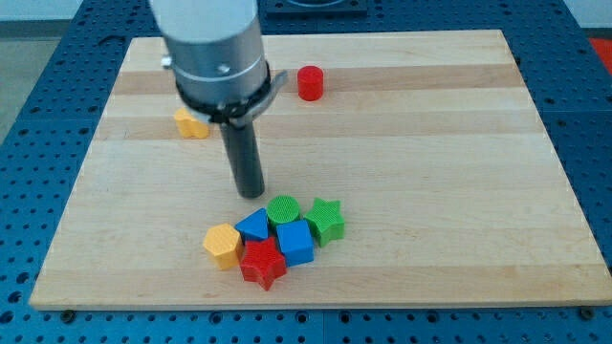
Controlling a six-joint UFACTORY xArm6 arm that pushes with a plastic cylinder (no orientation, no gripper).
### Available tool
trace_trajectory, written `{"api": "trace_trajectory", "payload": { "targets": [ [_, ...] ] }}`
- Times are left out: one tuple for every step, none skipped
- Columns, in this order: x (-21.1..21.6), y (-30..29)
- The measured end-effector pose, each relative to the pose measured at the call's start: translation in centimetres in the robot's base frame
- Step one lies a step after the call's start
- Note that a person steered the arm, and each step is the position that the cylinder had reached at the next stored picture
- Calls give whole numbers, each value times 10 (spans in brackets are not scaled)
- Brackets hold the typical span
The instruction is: Push the yellow heart towards the group of blocks
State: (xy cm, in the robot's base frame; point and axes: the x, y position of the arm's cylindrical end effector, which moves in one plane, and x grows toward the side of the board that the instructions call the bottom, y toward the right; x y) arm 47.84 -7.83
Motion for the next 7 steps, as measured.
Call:
{"api": "trace_trajectory", "payload": {
  "targets": [
    [-49, 6],
    [-104, -1],
    [-152, -28],
    [-170, -87],
    [-163, -126],
    [-129, -129],
    [-97, -120]
  ]
}}
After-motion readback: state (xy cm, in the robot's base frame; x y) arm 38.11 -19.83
